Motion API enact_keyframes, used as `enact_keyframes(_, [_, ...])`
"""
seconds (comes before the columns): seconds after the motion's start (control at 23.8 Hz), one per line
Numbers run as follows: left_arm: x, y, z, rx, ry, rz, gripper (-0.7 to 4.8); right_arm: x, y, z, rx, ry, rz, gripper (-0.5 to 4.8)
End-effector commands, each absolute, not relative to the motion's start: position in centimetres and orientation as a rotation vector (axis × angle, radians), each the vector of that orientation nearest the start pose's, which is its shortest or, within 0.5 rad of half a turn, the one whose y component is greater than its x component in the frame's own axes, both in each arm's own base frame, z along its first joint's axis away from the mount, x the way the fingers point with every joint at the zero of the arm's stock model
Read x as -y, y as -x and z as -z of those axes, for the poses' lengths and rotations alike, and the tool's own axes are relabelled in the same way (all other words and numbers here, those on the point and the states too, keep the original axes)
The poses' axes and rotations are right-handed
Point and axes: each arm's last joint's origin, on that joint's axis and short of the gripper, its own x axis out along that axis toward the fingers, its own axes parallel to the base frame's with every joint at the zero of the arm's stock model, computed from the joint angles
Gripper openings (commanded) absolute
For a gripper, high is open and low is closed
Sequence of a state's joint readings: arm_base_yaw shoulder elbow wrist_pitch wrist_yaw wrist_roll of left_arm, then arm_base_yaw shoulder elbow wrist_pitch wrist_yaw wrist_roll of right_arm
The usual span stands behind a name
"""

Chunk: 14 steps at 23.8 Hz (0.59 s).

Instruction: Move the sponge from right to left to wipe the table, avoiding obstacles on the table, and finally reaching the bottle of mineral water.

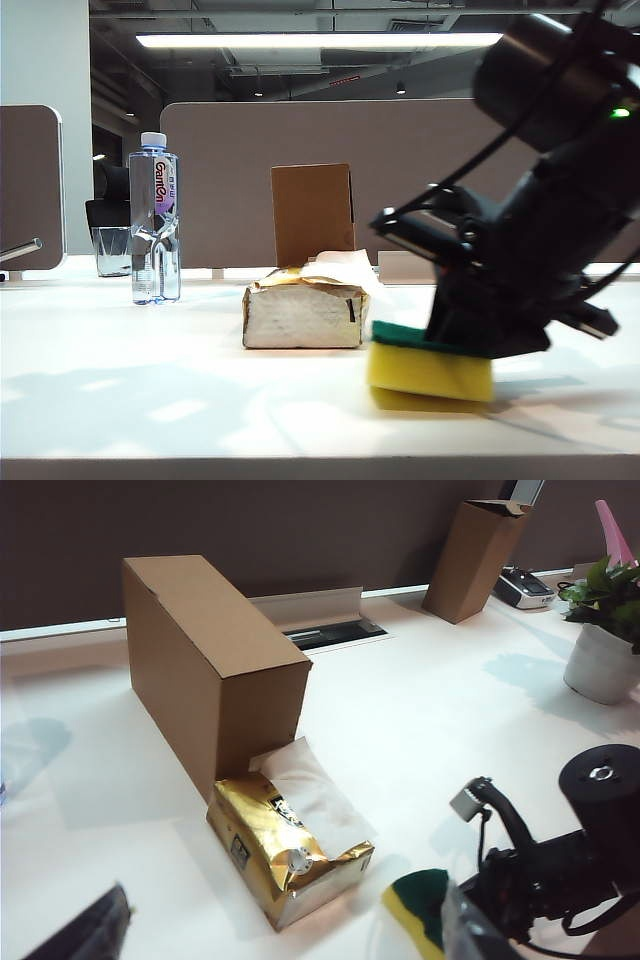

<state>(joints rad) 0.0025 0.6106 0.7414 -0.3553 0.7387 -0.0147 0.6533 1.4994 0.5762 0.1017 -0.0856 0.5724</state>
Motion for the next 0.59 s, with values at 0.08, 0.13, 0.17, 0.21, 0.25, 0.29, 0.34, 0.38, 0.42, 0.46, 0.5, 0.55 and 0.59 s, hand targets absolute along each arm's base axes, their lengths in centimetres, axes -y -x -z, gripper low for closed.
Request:
enact_keyframes(0.08, [1.9,-12.4,-33.0,-0.192,0.081,0.740,4.03,-18.0,-20.3,-13.1,-1.024,-0.235,-0.460,-0.09])
enact_keyframes(0.13, [1.9,-12.4,-33.0,-0.191,0.081,0.740,4.04,-18.5,-20.3,-13.0,-1.029,-0.236,-0.467,-0.09])
enact_keyframes(0.17, [1.9,-12.4,-33.0,-0.191,0.081,0.740,4.04,-18.9,-20.3,-12.9,-1.031,-0.242,-0.471,-0.09])
enact_keyframes(0.21, [1.9,-12.4,-33.0,-0.191,0.081,0.740,4.03,-19.3,-20.3,-12.8,-1.032,-0.244,-0.476,-0.09])
enact_keyframes(0.25, [1.9,-12.4,-33.0,-0.191,0.081,0.740,4.04,-19.7,-20.3,-12.7,-1.033,-0.250,-0.482,-0.09])
enact_keyframes(0.29, [1.9,-12.3,-33.1,-0.190,0.080,0.740,4.04,-20.0,-20.3,-12.7,-1.035,-0.251,-0.483,-0.09])
enact_keyframes(0.34, [1.9,-12.3,-33.1,-0.186,0.079,0.740,4.03,-20.7,-20.4,-12.5,-1.037,-0.248,-0.497,-0.09])
enact_keyframes(0.38, [1.9,-12.2,-33.1,-0.184,0.078,0.740,4.04,-21.0,-20.5,-12.5,-1.038,-0.247,-0.501,-0.09])
enact_keyframes(0.42, [1.9,-12.1,-33.1,-0.182,0.077,0.740,4.03,-21.4,-20.5,-12.5,-1.037,-0.245,-0.508,-0.09])
enact_keyframes(0.46, [1.9,-12.1,-33.2,-0.179,0.076,0.741,4.04,-22.1,-20.6,-12.5,-1.034,-0.241,-0.518,-0.09])
enact_keyframes(0.5, [1.9,-12.1,-33.2,-0.179,0.076,0.740,4.03,-22.4,-20.7,-12.6,-1.032,-0.243,-0.520,-0.09])
enact_keyframes(0.55, [1.9,-12.1,-33.2,-0.178,0.076,0.740,4.03,-22.9,-20.9,-12.6,-1.027,-0.246,-0.515,-0.09])
enact_keyframes(0.59, [1.9,-12.1,-33.2,-0.178,0.076,0.741,4.04,-23.2,-20.9,-12.7,-1.026,-0.245,-0.516,-0.09])
